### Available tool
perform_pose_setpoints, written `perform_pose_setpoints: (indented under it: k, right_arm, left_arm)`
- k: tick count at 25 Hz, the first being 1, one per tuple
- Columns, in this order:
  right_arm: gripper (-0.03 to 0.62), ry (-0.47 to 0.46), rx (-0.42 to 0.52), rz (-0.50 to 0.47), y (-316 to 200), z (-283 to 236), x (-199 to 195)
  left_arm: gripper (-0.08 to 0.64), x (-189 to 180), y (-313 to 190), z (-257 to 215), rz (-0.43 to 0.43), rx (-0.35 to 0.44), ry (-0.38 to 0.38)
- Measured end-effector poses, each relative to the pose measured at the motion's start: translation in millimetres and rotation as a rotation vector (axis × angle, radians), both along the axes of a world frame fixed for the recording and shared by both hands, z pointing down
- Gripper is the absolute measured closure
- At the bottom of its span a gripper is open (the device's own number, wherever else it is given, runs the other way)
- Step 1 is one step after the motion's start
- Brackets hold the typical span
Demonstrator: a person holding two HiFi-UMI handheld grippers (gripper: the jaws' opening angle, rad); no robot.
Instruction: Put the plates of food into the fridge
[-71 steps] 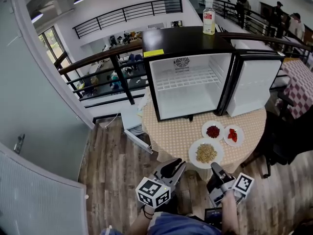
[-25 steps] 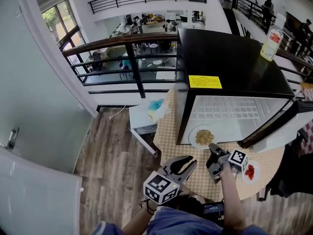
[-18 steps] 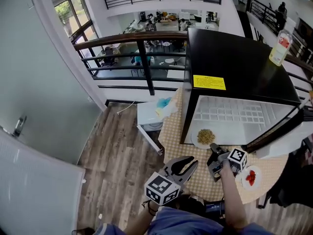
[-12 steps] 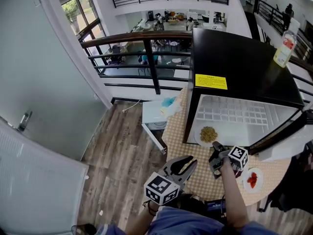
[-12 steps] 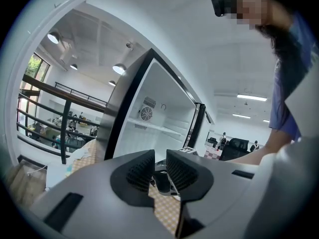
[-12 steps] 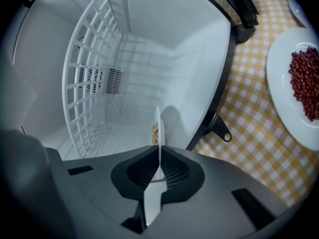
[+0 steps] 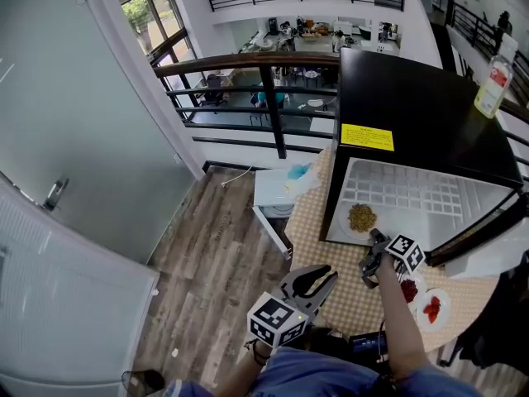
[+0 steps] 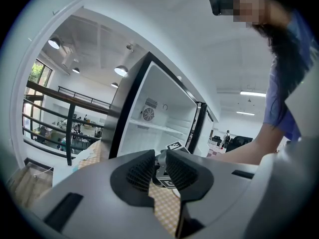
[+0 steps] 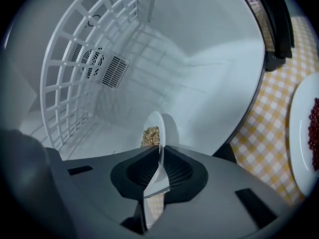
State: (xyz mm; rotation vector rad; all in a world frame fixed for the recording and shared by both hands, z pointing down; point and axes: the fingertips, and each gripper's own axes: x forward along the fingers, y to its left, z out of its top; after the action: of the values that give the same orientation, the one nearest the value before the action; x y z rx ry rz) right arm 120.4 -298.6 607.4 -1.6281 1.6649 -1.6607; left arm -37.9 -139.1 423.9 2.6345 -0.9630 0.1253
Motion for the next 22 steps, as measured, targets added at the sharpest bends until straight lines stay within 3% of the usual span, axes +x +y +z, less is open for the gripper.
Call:
perform_pose_setpoints:
  k: [4, 11, 16, 18, 22]
  right_arm:
    - [0.554, 0.097, -0.008, -0.023, -8.4, 4.1, 3.9]
    - [0.507, 0.432, 0.025, -0.147, -19.9, 5.1, 7.5]
    - [0.413, 0.645, 0.053, -0.188, -20.3, -6.3, 19.0]
    - [0.413, 0.665, 0.081, -0.19, -17.6, -17.6, 21.8]
    - [0.414, 0.606, 0.17, -0.21, -3.6, -43.5, 13.2]
  left_arm:
    - [0.491, -7.4, 0.8, -1.9, -0.021, 0.002, -0.01]
    - [0.491, -23.6, -0.4, -5.9, -0.059, 0.018, -0.023]
    - [0.491, -28.7, 0.4, -3.8, -0.068, 0.013, -0.029]
    - [0.491, -28.4, 1.3, -3.2, -0.064, 0.009, -0.03]
    - [0.491, -25.2, 0.6, -0.9, -0.052, 0.005, -0.029]
